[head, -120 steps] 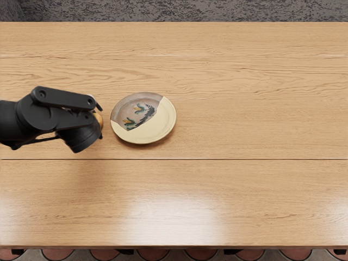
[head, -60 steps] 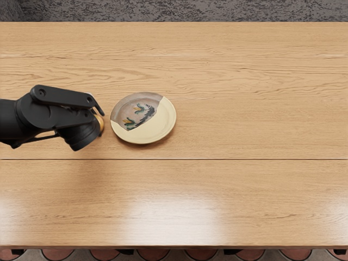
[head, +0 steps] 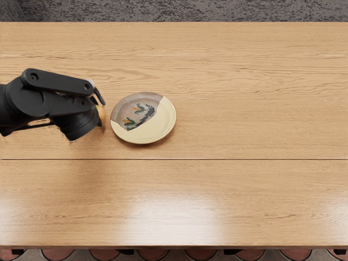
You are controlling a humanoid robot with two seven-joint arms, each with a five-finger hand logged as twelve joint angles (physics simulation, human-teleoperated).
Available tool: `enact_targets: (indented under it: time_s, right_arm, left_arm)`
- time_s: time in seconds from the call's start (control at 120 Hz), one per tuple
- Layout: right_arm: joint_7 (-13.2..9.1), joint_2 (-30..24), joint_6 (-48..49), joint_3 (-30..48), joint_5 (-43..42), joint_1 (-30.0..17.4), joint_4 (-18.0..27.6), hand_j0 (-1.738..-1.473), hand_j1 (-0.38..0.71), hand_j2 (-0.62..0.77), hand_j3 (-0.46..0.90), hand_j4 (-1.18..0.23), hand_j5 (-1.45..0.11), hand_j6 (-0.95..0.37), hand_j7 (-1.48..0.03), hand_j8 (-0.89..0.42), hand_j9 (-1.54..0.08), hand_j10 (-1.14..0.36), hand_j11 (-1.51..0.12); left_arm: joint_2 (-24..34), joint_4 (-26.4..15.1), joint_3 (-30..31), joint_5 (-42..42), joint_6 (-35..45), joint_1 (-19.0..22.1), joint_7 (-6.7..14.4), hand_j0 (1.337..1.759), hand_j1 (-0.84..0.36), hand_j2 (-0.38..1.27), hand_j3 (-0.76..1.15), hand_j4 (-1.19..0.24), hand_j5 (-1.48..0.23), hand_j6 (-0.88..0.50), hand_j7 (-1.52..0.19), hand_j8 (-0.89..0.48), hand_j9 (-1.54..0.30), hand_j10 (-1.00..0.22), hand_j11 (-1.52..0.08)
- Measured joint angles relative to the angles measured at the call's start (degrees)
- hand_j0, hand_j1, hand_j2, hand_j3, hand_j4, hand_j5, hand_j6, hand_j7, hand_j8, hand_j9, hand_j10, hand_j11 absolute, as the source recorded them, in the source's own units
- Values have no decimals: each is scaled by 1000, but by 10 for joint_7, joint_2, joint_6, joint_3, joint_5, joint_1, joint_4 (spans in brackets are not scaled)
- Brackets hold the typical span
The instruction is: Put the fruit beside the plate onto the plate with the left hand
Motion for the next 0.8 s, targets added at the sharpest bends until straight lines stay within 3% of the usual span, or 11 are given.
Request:
enact_targets:
  time_s: [0.092, 0.258, 0.392, 0.558, 0.667, 0.8]
  right_arm:
    - [0, 0, 0, 0, 0, 0, 0, -1658, -303, -8, 0, -38, -50, -38, -50, -38, -50, -38, -50]
    - [0, 0, 0, 0, 0, 0, 0, -1658, -303, -8, 0, -38, -50, -38, -50, -38, -50, -38, -50]
    - [0, 0, 0, 0, 0, 0, 0, -1658, -303, -8, 0, -38, -50, -38, -50, -38, -50, -38, -50]
    - [0, 0, 0, 0, 0, 0, 0, -1658, -303, -8, 0, -38, -50, -38, -50, -38, -50, -38, -50]
    - [0, 0, 0, 0, 0, 0, 0, -1658, -303, -8, 0, -38, -50, -38, -50, -38, -50, -38, -50]
    - [0, 0, 0, 0, 0, 0, 0, -1658, -303, -8, 0, -38, -50, -38, -50, -38, -50, -38, -50]
  left_arm:
    - [1, -16, 8, -13, 0, -31, 0, 1653, -378, 774, 0, -750, -1084, -456, -1053, -389, -1049, -618, -1046]
    - [-8, -40, 20, -41, 1, -85, 1, 1654, -398, 807, 0, -761, -1076, -464, -1059, -398, -1045, -697, -1042]
    - [-65, -51, 23, -72, 0, -125, 1, 1654, -420, 826, 0, -759, -1085, -447, -1061, -404, -1043, -721, -1042]
    - [-107, -49, 23, -94, 0, -123, 0, 1654, -454, 875, 0, -758, -1088, -470, -1059, -445, -1043, -754, -1043]
    - [-118, -40, 22, -98, 0, -120, 0, 1655, -444, 746, 0, -731, -1038, -474, -1009, -515, -998, -735, -999]
    - [-118, -35, 22, -99, 1, -120, 0, 1657, -236, 418, 0, -525, -728, -391, -713, -413, -707, -527, -707]
